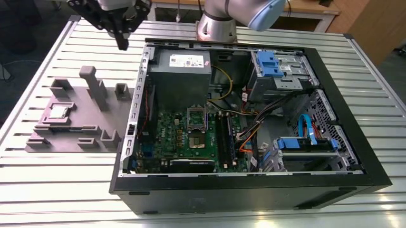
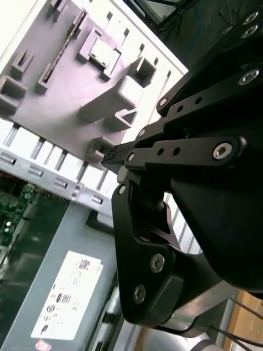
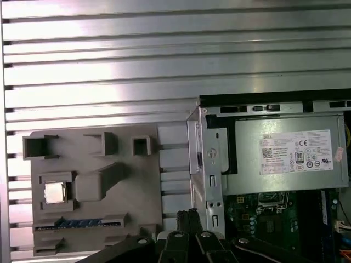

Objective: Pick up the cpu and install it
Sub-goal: 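Reach for the cpu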

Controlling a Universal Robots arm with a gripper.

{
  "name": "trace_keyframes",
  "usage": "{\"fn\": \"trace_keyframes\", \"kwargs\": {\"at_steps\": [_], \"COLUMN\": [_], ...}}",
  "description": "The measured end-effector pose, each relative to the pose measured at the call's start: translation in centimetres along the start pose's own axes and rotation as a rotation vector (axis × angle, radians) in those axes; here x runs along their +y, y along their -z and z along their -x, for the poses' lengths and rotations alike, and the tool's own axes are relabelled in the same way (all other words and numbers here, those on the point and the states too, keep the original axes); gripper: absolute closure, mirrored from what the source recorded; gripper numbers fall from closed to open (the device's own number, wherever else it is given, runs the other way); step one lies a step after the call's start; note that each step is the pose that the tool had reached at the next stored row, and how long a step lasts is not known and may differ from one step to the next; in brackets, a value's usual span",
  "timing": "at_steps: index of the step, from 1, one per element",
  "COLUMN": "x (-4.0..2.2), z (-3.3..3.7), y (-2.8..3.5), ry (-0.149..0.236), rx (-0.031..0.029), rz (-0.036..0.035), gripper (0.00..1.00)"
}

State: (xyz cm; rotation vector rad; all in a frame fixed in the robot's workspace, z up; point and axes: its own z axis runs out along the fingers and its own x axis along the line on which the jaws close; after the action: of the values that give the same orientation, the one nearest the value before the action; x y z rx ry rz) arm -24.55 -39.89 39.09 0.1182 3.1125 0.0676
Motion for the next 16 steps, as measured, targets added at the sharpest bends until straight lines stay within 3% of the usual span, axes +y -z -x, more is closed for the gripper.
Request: {"fn": "trace_keyframes", "kwargs": {"at_steps": [12, 16], "x": [-0.44, -0.47], "z": [-5.46, -5.8], "y": [-0.48, -0.49], "ry": [0.0, 0.0], "rx": [0.0014, 0.0015], "rz": [-0.0001, -0.0001], "gripper": [0.89, 0.89]}}
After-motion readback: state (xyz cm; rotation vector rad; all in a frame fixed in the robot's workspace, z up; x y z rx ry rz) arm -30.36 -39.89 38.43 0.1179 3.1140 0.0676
